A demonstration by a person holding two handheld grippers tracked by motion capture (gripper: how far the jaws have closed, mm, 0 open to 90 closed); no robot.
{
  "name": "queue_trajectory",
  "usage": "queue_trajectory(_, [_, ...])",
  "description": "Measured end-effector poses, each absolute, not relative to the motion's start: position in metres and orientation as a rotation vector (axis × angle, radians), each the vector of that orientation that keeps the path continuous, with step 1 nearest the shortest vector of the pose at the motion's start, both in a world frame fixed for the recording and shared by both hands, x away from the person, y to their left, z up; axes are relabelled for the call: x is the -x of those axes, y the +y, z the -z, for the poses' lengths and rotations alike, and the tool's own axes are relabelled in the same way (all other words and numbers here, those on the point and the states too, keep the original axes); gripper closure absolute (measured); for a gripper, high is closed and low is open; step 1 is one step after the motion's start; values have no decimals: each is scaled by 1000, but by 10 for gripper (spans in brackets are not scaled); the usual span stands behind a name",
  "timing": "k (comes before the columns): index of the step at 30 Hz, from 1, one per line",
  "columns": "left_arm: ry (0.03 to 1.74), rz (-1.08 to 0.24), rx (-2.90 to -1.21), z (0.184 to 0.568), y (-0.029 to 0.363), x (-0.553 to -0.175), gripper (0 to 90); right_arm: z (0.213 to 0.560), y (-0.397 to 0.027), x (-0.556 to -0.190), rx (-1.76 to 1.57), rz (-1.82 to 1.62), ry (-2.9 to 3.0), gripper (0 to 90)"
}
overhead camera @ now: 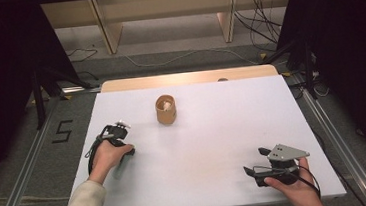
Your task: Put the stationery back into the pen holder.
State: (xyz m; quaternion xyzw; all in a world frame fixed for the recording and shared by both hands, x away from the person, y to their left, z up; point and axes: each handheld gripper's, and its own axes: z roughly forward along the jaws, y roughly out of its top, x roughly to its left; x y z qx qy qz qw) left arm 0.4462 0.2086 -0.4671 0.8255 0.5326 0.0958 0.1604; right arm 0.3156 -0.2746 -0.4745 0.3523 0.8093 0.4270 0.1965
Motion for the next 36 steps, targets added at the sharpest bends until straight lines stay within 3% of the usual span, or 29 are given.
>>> queue_trajectory(9, [1534, -273, -2343, 467, 210, -446, 662, 474, -275, -316, -986, -1196, 2266, 165])
queue_trajectory(36, [1498, -311, -2256, 459, 211, -443, 670, 474, -275, -316, -978, -1195, 2268, 165])
